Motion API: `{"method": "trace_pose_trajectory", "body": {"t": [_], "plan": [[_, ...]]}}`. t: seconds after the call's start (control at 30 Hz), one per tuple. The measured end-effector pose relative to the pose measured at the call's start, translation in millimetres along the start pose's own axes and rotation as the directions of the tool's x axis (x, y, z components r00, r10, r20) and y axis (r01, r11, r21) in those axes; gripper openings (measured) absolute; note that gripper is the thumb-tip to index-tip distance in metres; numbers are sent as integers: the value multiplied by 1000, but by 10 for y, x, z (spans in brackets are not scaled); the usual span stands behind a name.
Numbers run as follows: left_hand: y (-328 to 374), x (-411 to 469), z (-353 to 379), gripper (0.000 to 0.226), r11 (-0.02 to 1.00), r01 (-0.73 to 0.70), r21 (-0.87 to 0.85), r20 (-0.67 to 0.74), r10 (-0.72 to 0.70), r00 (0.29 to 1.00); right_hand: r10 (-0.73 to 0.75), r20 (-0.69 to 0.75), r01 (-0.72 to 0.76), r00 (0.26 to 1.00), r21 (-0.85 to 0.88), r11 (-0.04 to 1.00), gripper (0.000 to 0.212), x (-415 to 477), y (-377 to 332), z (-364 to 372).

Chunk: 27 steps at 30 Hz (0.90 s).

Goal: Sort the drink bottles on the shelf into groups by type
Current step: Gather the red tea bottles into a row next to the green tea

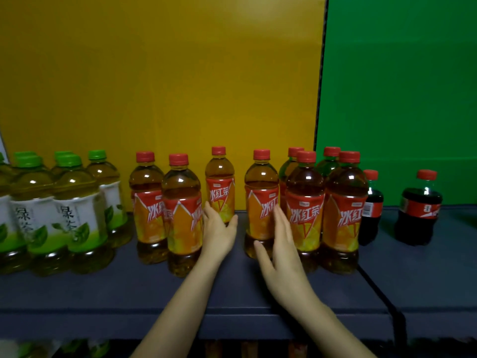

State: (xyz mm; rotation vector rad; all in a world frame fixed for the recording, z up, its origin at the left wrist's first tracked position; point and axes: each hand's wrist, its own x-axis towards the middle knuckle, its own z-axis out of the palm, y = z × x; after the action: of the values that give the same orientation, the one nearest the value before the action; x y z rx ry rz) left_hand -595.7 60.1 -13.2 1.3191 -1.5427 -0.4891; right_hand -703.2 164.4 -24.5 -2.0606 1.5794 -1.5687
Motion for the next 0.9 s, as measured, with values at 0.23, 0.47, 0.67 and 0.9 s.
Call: {"method": "trace_pose_trajectory", "body": {"t": [0.23,0.47,0.67,0.9], "plan": [[-79,211,10,86,999,49,10,30,-50,998,219,-103,-223,970,-29,974,78,179,24,346],[-123,213,-14,75,998,25,54,29,-27,999,359,-104,-365,927,-41,930,77,351,47,447],[-161,134,-24,77,999,2,49,37,-4,999,436,-81,-441,896,-51,896,84,539,42,527],[-161,9,-63,76,997,-54,60,23,53,998,493,-95,-493,865,22,870,80,634,133,595]]}}
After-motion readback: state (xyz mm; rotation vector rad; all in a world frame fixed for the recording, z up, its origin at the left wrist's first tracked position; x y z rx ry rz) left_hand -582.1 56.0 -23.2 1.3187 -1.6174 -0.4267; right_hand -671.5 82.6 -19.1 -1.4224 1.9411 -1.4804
